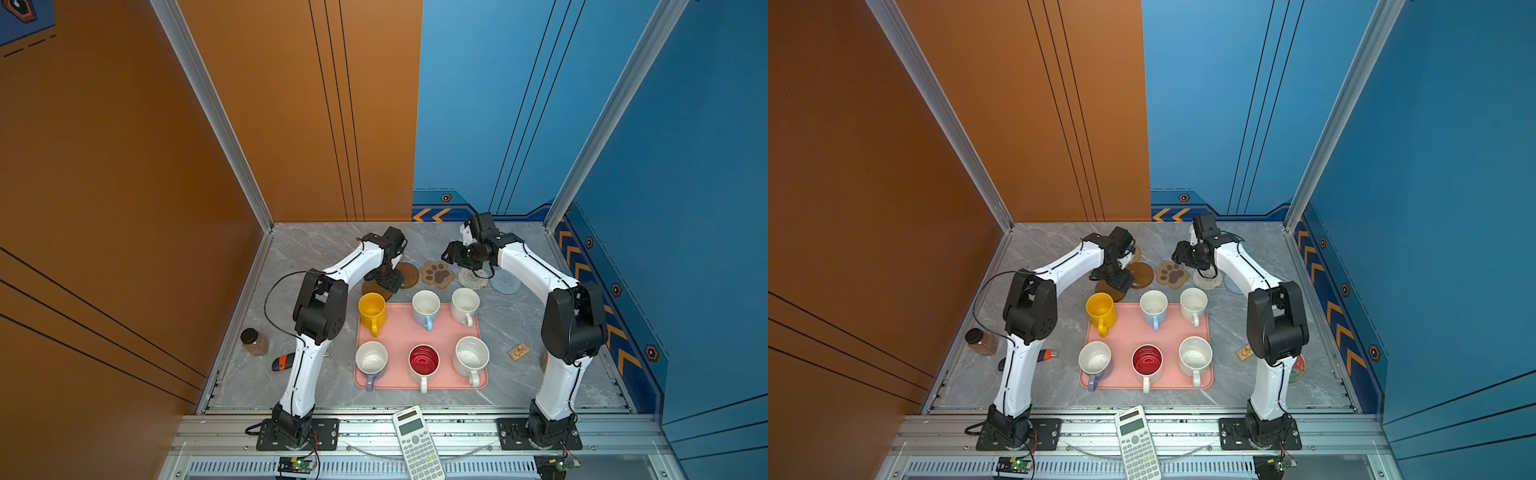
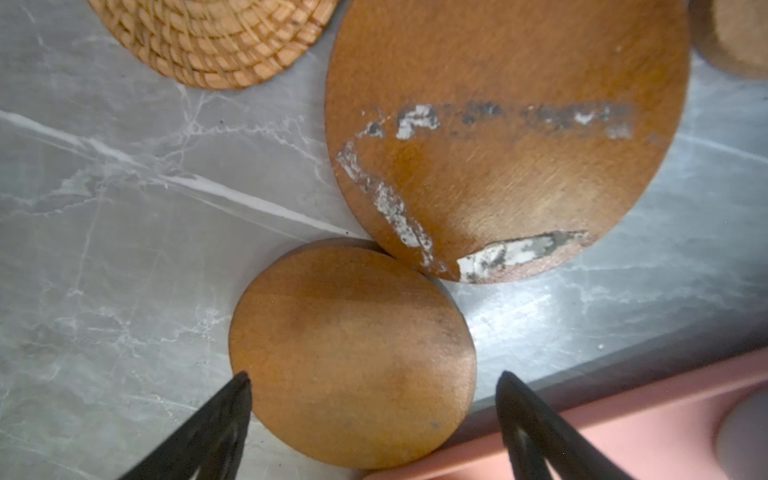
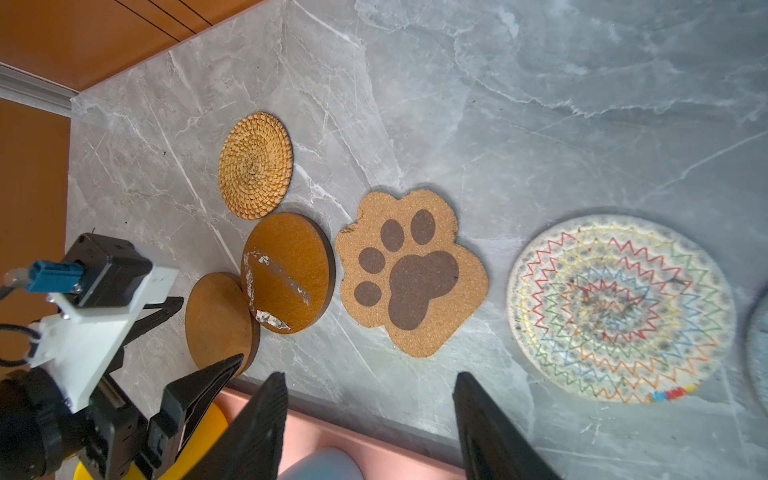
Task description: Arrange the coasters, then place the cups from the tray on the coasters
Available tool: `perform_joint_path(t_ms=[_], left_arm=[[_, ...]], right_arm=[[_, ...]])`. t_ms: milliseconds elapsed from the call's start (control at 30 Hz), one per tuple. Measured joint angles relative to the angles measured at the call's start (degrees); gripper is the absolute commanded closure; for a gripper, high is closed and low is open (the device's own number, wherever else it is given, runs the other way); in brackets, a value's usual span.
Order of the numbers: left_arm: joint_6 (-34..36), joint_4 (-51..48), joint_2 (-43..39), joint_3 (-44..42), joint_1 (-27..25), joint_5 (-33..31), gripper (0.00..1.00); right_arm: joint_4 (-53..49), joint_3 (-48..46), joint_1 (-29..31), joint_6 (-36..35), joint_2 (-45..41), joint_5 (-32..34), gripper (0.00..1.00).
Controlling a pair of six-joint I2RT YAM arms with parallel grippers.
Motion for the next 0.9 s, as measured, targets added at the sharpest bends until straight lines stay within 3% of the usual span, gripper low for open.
perform_joint_path(t_ms=[900], left_arm=[[-0.5, 0.3, 3.1, 1.1, 6.0, 0.0, 0.19]], right_arm=[[2.5, -2.8, -0.2, 1.6, 0.0, -1.3, 0.37]])
